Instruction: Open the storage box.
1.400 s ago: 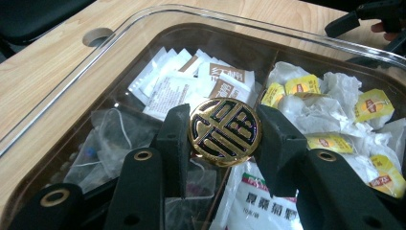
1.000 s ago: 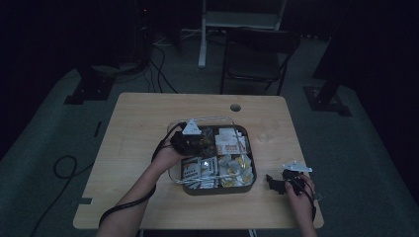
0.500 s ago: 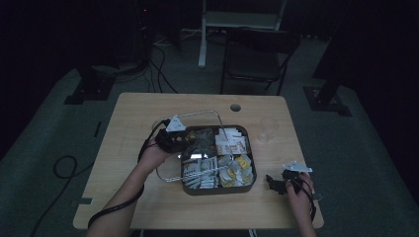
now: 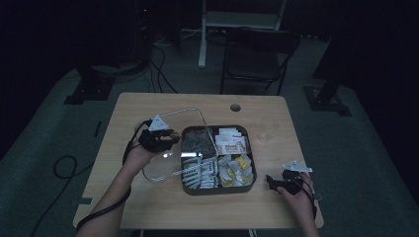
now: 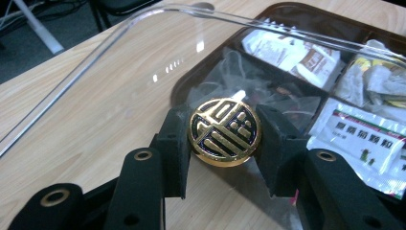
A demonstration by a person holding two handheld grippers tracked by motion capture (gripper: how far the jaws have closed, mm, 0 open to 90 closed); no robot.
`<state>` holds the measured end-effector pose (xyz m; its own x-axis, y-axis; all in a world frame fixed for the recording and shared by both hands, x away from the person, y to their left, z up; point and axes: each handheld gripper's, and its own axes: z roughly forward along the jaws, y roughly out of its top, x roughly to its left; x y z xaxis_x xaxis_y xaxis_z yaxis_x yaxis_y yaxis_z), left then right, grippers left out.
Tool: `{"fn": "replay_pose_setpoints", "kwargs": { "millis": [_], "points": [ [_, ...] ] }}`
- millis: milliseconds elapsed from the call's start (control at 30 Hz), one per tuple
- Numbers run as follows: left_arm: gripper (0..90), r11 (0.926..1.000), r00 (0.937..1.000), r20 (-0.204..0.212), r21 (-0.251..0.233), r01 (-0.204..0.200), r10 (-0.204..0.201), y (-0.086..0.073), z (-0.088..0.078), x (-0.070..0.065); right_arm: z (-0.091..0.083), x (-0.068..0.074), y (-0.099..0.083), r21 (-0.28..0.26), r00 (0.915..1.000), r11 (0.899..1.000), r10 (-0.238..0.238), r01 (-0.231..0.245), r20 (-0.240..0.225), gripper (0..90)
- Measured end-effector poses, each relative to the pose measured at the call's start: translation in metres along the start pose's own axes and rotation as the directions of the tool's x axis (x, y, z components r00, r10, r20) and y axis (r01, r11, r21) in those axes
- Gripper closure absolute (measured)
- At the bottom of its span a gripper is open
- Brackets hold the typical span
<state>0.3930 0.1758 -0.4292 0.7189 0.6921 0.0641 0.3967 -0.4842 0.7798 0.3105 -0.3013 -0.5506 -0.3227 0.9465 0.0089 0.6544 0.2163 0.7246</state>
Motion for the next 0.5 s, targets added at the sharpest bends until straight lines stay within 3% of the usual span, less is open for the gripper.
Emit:
{"fn": "replay_pose_setpoints", "kwargs": {
  "millis": [267, 500],
  "points": [
    [59.7, 0.9992, 0.9979, -0.053, 0.010, 0.037, -0.037, -0.014, -0.014, 0.019, 0.001, -0.001, 0.001, 0.002, 1.0000, 1.000, 0.003, -0.003, 0.001, 12.2],
    [59.6, 0.9966, 0.9909, -0.107, 0.003, 0.082, -0.081, -0.027, -0.029, 0.038, 0.001, -0.001, 0.001, 0.002, 1.0000, 1.000, 0.003, -0.003, 0.001, 12.2]
  ]
}}
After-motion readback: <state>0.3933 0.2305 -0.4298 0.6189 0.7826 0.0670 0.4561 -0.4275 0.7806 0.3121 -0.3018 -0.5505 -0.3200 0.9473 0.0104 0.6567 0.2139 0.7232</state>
